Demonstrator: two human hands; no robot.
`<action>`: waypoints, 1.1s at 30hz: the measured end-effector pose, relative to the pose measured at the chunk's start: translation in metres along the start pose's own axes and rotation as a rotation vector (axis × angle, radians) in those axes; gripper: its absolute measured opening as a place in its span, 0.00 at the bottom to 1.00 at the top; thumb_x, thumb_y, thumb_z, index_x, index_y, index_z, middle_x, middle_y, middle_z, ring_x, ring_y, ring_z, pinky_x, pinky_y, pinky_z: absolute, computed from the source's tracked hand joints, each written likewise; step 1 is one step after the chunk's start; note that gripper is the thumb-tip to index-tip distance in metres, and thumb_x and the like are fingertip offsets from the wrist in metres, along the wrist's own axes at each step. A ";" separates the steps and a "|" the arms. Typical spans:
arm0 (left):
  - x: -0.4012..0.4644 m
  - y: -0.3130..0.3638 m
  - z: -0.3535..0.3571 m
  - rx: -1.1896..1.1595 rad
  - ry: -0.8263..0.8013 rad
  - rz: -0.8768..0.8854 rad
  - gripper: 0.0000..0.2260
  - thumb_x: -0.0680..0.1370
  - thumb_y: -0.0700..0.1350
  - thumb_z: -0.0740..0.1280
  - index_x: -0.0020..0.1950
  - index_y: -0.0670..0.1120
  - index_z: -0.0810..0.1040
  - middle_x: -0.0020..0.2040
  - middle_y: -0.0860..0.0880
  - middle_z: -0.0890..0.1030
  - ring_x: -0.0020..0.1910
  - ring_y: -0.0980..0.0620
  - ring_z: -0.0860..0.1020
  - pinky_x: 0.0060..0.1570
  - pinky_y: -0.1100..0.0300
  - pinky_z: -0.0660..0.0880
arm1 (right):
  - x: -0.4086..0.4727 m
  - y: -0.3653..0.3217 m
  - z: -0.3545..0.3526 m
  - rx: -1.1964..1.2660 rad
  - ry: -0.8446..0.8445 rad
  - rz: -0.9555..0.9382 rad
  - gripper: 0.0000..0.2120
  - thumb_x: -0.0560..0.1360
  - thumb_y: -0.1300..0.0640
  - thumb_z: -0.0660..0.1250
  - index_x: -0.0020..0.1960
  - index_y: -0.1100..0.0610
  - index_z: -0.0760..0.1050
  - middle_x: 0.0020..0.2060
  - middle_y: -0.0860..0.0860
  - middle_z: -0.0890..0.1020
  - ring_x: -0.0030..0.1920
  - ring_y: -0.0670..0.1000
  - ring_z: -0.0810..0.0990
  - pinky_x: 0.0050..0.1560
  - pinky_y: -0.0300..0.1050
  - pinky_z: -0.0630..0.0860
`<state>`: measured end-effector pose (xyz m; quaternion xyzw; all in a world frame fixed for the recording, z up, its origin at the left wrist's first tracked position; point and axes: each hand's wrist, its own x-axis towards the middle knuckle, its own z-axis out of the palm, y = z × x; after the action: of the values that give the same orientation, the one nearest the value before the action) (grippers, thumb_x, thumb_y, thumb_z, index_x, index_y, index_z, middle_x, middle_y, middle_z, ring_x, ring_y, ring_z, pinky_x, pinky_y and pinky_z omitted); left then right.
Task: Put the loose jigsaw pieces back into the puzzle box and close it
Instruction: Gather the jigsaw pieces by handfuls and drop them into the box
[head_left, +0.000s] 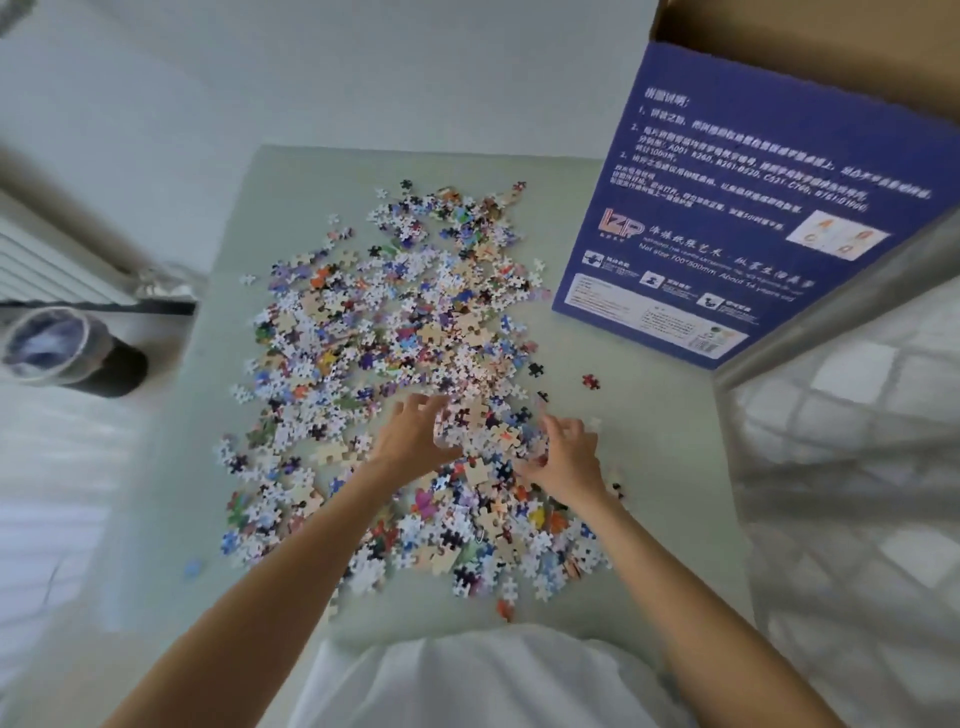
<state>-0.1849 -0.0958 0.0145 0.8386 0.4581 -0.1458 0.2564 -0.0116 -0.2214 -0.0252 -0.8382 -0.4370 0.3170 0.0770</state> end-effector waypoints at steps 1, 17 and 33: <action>-0.008 -0.006 0.010 -0.024 -0.025 -0.046 0.39 0.69 0.59 0.71 0.74 0.53 0.57 0.71 0.44 0.62 0.67 0.44 0.64 0.64 0.50 0.67 | -0.003 -0.006 0.009 -0.019 -0.016 0.024 0.43 0.68 0.42 0.72 0.75 0.46 0.52 0.65 0.55 0.62 0.64 0.57 0.65 0.58 0.52 0.74; -0.004 -0.009 0.061 -0.155 0.024 0.060 0.31 0.67 0.54 0.74 0.66 0.54 0.67 0.62 0.48 0.69 0.58 0.50 0.70 0.55 0.58 0.73 | -0.003 -0.036 0.039 -0.136 -0.015 -0.056 0.40 0.64 0.42 0.74 0.70 0.51 0.60 0.61 0.54 0.69 0.56 0.52 0.70 0.49 0.46 0.76; -0.008 -0.009 0.058 -0.384 -0.043 0.062 0.32 0.67 0.56 0.74 0.66 0.45 0.67 0.59 0.46 0.71 0.54 0.49 0.73 0.56 0.58 0.73 | 0.011 -0.050 0.023 -0.280 -0.136 -0.253 0.41 0.67 0.58 0.75 0.73 0.45 0.57 0.69 0.55 0.57 0.64 0.55 0.65 0.51 0.43 0.76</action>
<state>-0.1976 -0.1300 -0.0326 0.7846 0.4460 -0.0655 0.4256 -0.0551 -0.1864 -0.0285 -0.7560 -0.5827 0.2967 -0.0308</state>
